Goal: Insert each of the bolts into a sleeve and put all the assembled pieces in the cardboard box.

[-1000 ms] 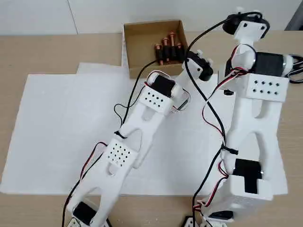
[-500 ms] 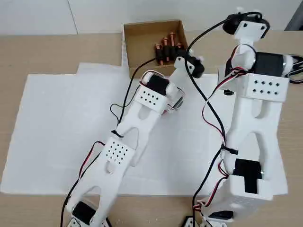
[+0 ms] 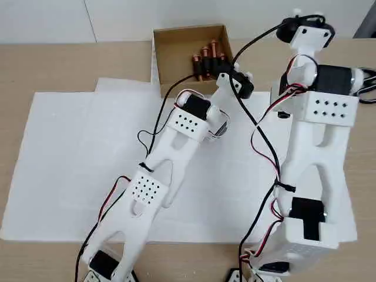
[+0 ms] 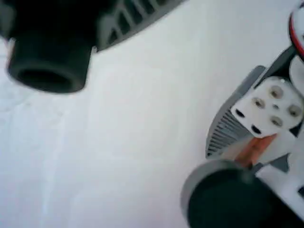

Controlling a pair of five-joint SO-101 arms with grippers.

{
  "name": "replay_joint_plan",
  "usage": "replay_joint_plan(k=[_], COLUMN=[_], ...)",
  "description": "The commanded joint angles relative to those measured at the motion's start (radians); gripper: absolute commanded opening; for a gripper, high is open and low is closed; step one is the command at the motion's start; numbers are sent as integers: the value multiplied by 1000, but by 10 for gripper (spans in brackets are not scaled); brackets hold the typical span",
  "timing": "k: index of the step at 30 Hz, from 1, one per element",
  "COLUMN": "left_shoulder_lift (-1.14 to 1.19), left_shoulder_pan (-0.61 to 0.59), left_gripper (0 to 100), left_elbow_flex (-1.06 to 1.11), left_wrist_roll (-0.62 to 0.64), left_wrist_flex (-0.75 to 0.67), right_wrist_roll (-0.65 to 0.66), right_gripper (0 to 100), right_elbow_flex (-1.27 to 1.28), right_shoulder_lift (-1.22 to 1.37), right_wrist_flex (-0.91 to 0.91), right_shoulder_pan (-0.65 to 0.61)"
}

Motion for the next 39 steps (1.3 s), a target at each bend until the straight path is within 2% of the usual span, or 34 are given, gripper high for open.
replay_joint_plan(k=[1,12,18,24,34,39], left_shoulder_lift=[-5,-15,-21,-181,-462,-617], left_shoulder_pan=[8,20,8,-61,-172,-176], left_gripper=[73,6,6,6,6,6], left_elbow_flex=[-4,-13,-160,-150,-143,-15], left_wrist_roll=[0,0,0,2,5,6], left_wrist_flex=[-28,-20,43,92,109,110], right_wrist_roll=[2,2,2,2,6,8], right_gripper=[5,5,5,5,4,4], right_elbow_flex=[-5,-5,-5,-9,-5,-3], right_shoulder_lift=[-59,-59,-59,-93,-384,-495], right_wrist_flex=[8,7,7,7,2,8], right_shoulder_pan=[8,8,8,8,4,4])
